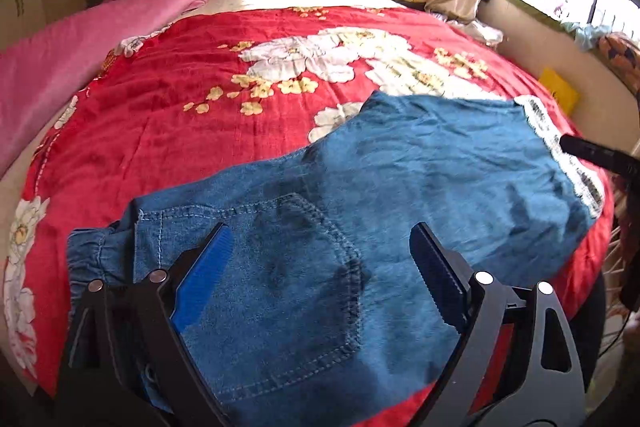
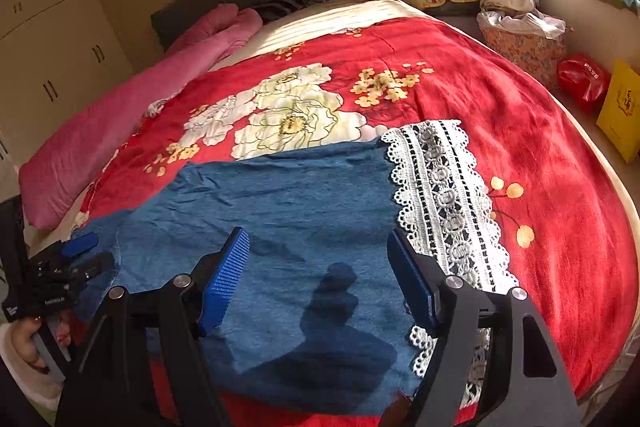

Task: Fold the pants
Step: 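Open both tools and release the folded pants onto the bed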

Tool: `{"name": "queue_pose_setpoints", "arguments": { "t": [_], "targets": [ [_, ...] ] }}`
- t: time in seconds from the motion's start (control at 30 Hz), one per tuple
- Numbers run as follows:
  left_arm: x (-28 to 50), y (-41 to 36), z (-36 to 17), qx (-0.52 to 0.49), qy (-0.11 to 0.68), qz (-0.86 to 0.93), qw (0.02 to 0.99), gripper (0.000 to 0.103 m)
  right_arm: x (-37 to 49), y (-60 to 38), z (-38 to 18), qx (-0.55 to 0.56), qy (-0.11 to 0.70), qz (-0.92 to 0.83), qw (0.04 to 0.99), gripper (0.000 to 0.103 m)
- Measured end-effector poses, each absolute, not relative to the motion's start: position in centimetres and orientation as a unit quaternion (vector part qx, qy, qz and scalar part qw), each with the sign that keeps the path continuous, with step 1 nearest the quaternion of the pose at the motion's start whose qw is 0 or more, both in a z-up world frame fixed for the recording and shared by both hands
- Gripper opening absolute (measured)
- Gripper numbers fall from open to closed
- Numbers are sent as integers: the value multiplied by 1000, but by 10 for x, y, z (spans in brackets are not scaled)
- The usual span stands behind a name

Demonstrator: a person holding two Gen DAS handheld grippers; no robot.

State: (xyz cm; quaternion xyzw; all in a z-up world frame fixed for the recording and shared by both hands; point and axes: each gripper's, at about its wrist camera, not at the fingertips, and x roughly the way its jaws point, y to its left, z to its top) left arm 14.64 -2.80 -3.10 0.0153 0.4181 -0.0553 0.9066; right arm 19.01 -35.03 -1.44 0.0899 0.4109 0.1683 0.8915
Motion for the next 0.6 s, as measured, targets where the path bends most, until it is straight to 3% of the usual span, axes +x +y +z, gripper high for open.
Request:
{"name": "queue_pose_setpoints", "arguments": {
  "t": [0.27, 0.33, 0.6],
  "targets": [
    [158, -19, -65, 24, 453, -49, 890, 86, 210, -356, -56, 78, 438, 138, 885, 73],
    [157, -14, -66, 13, 445, -58, 894, 86, 208, -351, -56, 71, 430, 142, 889, 82],
    [131, -31, -23, 13, 420, -89, 903, 88, 165, -385, -16, 164, 376, 158, 898, 87]
  ]
}}
